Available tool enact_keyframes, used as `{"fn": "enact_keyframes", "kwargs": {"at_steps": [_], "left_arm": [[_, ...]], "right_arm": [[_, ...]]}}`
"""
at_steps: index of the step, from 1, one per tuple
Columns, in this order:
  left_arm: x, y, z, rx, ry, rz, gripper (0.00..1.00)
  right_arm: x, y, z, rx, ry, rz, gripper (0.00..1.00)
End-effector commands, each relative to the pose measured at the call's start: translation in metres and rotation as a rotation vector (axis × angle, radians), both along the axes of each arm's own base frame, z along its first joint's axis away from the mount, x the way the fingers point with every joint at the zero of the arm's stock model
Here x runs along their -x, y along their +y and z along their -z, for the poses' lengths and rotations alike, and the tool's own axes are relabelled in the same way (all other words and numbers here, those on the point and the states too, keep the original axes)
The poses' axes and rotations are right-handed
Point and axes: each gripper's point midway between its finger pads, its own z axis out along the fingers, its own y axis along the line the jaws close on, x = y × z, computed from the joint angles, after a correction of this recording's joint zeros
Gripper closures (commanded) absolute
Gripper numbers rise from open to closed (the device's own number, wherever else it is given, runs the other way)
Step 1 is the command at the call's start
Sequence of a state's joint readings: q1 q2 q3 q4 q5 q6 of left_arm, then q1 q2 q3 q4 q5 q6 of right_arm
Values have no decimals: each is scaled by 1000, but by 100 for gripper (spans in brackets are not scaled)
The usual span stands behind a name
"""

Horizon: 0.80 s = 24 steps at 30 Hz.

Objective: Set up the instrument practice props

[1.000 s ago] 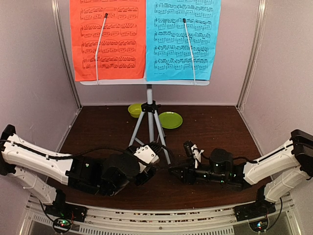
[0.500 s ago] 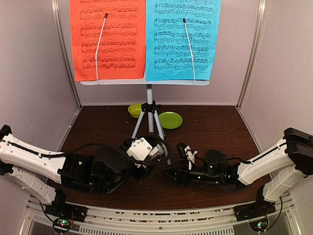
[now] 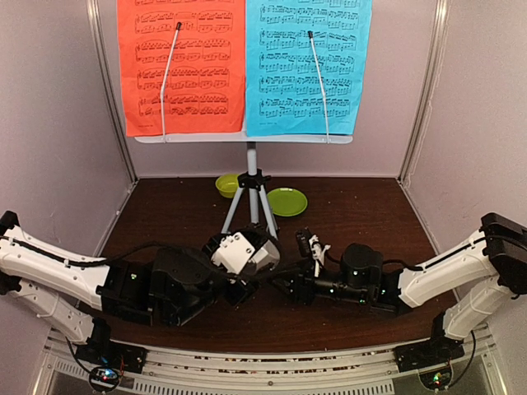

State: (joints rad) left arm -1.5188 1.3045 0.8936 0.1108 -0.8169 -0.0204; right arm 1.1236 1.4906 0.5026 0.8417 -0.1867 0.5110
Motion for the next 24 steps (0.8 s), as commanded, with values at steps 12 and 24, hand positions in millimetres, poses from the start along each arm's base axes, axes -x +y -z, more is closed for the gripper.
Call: {"fn": "enact_keyframes", "kwargs": {"at_steps": [12, 24], "left_arm": [[12, -1, -50, 216, -24, 93, 81], [12, 13, -71, 293, -87, 94, 84]], "right_arm": [[6, -2, -37, -94, -14, -21, 88], [3, -12, -66, -199, 60, -13, 100]]}}
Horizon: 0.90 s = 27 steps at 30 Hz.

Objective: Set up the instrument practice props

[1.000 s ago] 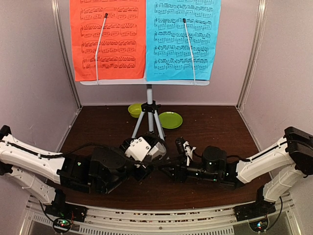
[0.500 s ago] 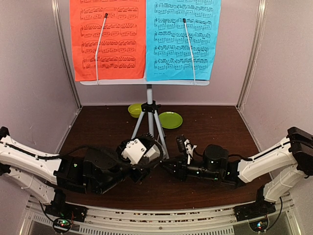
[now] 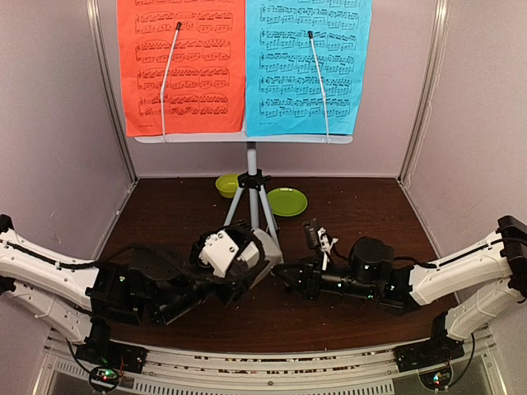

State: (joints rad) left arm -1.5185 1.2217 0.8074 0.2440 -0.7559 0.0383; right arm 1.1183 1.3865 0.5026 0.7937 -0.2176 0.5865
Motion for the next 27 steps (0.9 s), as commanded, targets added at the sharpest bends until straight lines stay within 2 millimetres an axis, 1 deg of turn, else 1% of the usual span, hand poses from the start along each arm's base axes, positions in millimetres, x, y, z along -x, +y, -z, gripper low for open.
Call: {"fn": "enact_keyframes", "kwargs": {"at_steps": [1, 3, 5, 7, 10, 13, 19, 21, 23, 24, 26, 27], "left_arm": [[4, 6, -58, 215, -57, 25, 84], [4, 7, -65, 231, -67, 24, 84], [4, 6, -68, 239, -75, 25, 84], [4, 4, -71, 247, -82, 23, 85], [4, 3, -77, 270, -91, 21, 85], [4, 0, -81, 275, -101, 25, 85], [6, -3, -84, 256, -126, 39, 85], [7, -4, -83, 250, -126, 46, 85], [8, -6, -81, 245, -126, 52, 85], [8, -7, -80, 240, -125, 54, 85], [8, -8, -79, 233, -126, 58, 85], [9, -9, -79, 232, -126, 61, 85]], "right_arm": [[-5, -7, -38, -126, 17, 11, 100], [-7, -6, -37, -112, 17, 15, 100], [-7, -3, -33, -90, 16, 10, 90], [-7, -1, -27, -76, 24, 1, 83], [-6, 2, -23, -77, 36, -10, 79], [-6, 2, -26, -88, 33, -10, 80], [-9, -2, -32, -92, 12, 14, 86], [-9, -3, -36, -98, 9, 19, 85], [-10, -5, -40, -102, 5, 27, 81], [-10, -7, -42, -105, 2, 30, 81], [-10, -8, -43, -100, -4, 38, 85], [-11, -9, -43, -99, -5, 42, 89]]}}
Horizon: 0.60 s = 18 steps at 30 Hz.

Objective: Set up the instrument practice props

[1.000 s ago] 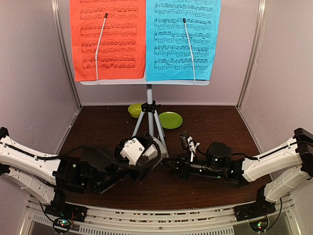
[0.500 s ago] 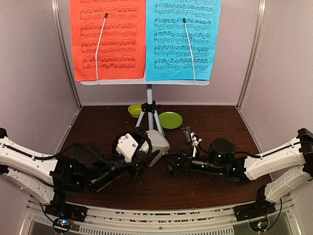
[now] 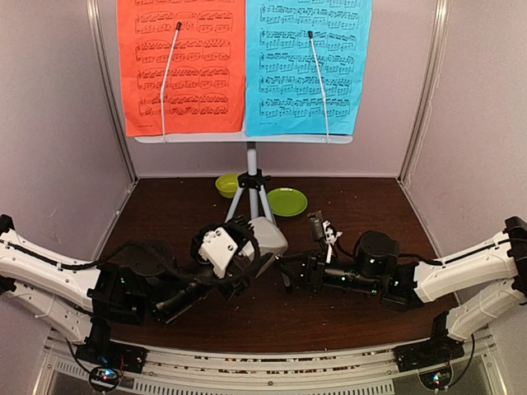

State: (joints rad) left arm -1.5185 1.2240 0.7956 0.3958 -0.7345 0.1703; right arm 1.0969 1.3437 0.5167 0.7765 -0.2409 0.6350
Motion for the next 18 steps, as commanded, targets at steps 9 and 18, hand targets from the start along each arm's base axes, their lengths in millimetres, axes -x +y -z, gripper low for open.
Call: {"fn": "enact_keyframes", "kwargs": {"at_steps": [9, 18], "left_arm": [[11, 2, -65, 223, -106, 64, 86], [43, 11, -58, 141, -324, 245, 85]], "right_arm": [[-8, -13, -49, -140, 0, 35, 100], [-18, -52, -113, -506, 135, 7, 100]]}}
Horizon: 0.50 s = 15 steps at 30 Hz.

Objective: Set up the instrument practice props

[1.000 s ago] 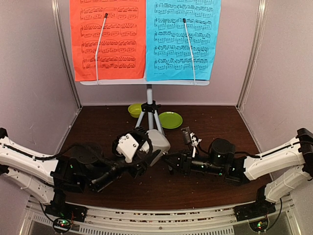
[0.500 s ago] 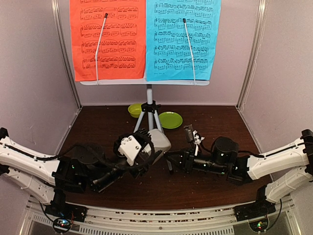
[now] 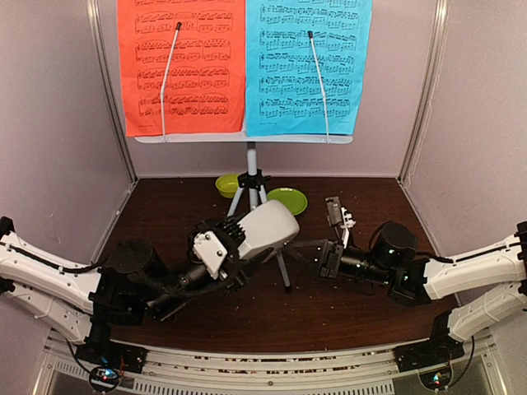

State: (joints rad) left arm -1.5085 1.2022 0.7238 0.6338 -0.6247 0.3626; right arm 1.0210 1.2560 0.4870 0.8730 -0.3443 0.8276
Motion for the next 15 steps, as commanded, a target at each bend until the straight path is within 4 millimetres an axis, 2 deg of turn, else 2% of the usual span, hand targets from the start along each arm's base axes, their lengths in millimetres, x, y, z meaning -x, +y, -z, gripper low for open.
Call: {"fn": "enact_keyframes", "kwargs": {"at_steps": [1, 7, 11, 15], "left_arm": [[35, 12, -29, 57, -183, 171, 85], [41, 16, -14, -30, -210, 209, 85], [41, 21, -11, -47, -214, 209, 85], [43, 21, -9, -63, -217, 220, 85]], "right_arm": [[-13, -35, -79, -357, 52, 35, 100], [-7, -57, -115, -598, 121, -52, 100], [-7, -63, -124, -691, 170, -89, 100], [-11, -65, -123, -740, 231, -99, 100]]}}
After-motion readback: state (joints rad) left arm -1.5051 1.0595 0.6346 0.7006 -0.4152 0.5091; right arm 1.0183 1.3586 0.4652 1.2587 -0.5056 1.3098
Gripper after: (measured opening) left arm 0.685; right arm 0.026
